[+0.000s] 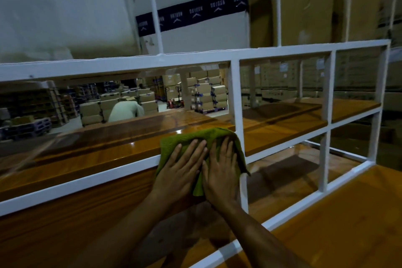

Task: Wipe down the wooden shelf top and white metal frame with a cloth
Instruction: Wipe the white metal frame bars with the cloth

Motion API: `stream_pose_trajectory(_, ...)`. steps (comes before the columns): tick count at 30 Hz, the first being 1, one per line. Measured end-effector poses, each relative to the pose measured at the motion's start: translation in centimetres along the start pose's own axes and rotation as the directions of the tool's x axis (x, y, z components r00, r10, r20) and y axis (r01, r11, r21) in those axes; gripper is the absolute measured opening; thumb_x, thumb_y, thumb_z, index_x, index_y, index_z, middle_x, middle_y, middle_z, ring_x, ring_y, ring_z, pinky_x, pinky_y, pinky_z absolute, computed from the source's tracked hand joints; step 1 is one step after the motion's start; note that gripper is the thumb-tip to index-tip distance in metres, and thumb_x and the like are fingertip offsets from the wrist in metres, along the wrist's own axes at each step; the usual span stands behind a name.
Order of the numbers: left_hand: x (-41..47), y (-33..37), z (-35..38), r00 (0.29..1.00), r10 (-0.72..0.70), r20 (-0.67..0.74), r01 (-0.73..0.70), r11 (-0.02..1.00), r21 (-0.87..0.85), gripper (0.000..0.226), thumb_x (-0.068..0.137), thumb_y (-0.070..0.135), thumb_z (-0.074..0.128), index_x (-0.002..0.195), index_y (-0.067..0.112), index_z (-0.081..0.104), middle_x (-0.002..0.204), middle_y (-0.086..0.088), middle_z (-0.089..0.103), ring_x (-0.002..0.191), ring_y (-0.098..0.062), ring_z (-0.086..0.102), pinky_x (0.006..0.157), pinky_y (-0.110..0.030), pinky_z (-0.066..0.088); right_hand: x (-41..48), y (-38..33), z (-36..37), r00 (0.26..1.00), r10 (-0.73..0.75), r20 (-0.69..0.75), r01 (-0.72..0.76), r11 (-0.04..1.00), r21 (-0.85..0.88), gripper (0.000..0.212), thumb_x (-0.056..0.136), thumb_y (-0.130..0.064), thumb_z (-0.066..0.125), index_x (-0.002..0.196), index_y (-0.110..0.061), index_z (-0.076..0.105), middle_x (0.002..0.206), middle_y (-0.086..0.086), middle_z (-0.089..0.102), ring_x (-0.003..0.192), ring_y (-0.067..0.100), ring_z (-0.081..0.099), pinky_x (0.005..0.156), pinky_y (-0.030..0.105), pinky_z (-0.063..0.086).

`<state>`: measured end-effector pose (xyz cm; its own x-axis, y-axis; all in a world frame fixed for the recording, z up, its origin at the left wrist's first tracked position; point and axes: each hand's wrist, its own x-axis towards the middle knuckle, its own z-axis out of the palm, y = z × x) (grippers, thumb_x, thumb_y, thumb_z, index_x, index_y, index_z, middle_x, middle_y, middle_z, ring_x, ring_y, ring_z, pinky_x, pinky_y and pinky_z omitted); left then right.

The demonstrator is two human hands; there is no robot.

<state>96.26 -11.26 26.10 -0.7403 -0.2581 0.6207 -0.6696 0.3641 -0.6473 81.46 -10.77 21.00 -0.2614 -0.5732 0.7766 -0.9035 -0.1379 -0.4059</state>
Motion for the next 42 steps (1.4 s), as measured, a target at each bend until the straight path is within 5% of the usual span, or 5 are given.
stream_pose_trajectory(12,7.7,5.9,2.2,0.990,-0.100,-0.103,0.098,0.995,-0.024,0.062,0.096,0.024,0.036,0.153,0.004,0.027,0.162,-0.014,0.019,0.150,-0.029,0.016,0.121,-0.046,0.014,4.6,4.3,-1.5,0.976,0.042,-0.213,0.050,0.911,0.409,0.061,0.106,-0.044,0.017,0.156,-0.020,-0.008,0.164,0.014,0.010,0.150,0.027,0.020,0.117,0.049,0.030)
stream_pose_trajectory(20,13.1,9.6,3.0,0.873,-0.371,-0.315,0.301,0.920,-0.250,0.041,0.101,0.014,0.048,0.138,-0.002,0.051,0.149,-0.018,0.044,0.140,-0.030,0.040,0.115,-0.043,0.032,8.3,8.2,-3.2,0.980,0.060,-0.191,0.067,0.801,0.595,0.045,0.100,-0.029,0.042,0.135,-0.007,0.058,0.124,0.012,0.068,0.105,0.021,0.067,0.086,0.026,0.052)
stream_pose_trajectory(28,16.8,10.2,3.1,0.686,-0.603,-0.406,0.378,0.773,-0.510,0.038,0.097,0.008,0.054,0.134,-0.002,0.052,0.142,-0.018,0.052,0.131,-0.025,0.052,0.110,-0.039,0.041,12.1,7.9,-6.2,0.966,-0.002,-0.260,0.170,0.762,0.625,0.027,0.094,-0.014,0.060,0.119,-0.011,0.070,0.083,0.001,0.075,0.057,-0.006,0.055,0.057,0.006,0.036)
stream_pose_trajectory(37,22.6,6.3,0.5,0.551,-0.764,-0.337,0.382,0.590,-0.712,0.047,0.097,0.010,0.054,0.142,0.000,0.047,0.152,-0.010,0.040,0.134,-0.007,0.034,0.110,-0.018,0.032,18.5,4.6,-10.9,0.977,0.038,-0.211,0.129,0.683,0.719,0.016,0.096,-0.017,0.063,0.104,-0.012,0.076,0.077,0.001,0.074,0.062,0.010,0.066,0.053,0.031,0.052)
stream_pose_trajectory(42,25.3,4.2,-1.3,0.509,-0.797,-0.325,0.327,0.529,-0.783,0.045,0.096,0.013,0.050,0.139,-0.001,0.050,0.149,-0.011,0.044,0.133,-0.019,0.046,0.107,-0.035,0.045,22.2,3.0,-12.7,0.976,0.049,-0.213,0.110,0.731,0.673,0.016,0.092,-0.020,0.064,0.091,-0.013,0.078,0.073,0.001,0.074,0.066,0.017,0.068,0.059,0.043,0.055)
